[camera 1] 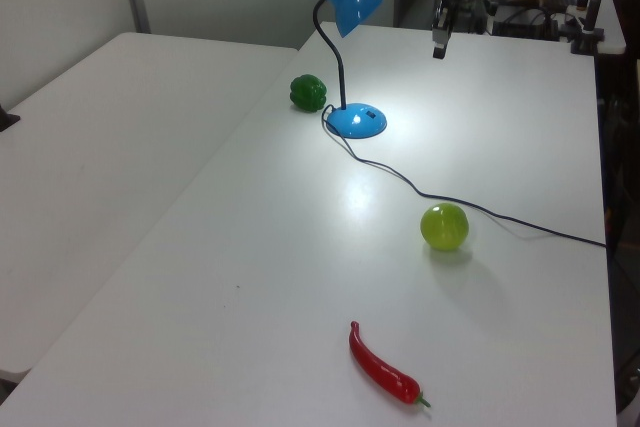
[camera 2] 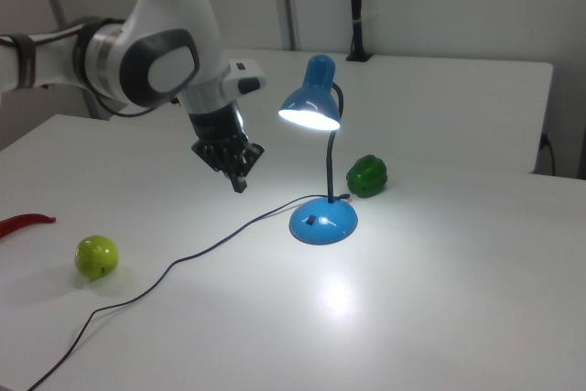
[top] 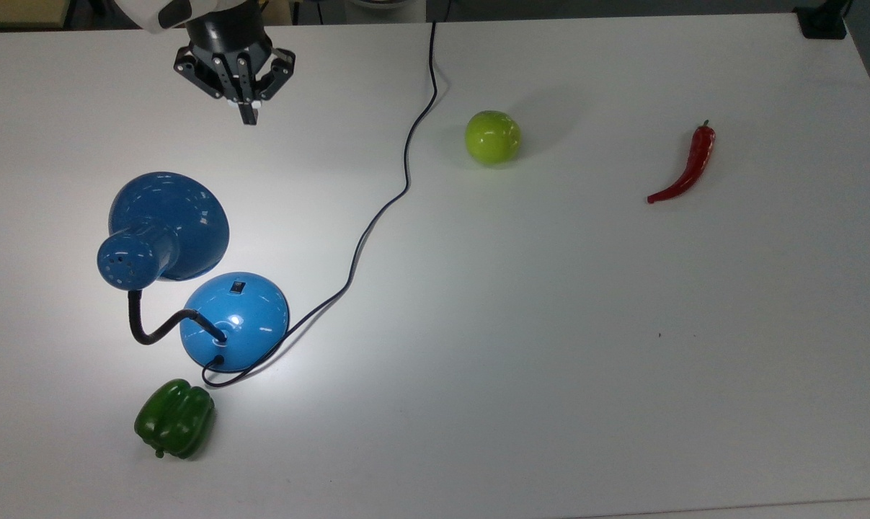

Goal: Turn off lamp
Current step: 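Move the gripper down toward the switch on the blue lamp base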

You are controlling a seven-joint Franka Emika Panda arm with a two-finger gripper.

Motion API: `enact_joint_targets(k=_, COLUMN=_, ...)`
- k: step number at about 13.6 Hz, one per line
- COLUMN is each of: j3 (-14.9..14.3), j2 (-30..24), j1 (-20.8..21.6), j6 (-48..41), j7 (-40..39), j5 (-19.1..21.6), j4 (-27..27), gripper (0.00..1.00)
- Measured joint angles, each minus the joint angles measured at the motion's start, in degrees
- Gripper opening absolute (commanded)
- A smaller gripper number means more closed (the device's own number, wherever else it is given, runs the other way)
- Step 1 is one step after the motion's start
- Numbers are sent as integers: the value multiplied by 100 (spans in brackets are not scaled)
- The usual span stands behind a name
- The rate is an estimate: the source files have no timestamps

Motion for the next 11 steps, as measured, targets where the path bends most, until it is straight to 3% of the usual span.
enact_joint_targets(k=4, j3=-25, j2=358, j1=-1, j6=1152, j7=0, j5=0, j4=-293, gripper=0)
enact_joint_targets(k=11, j3=-108, j2=1143, j1=-94, j6=2728, j7=215, j5=11, j4=-322, gripper=0)
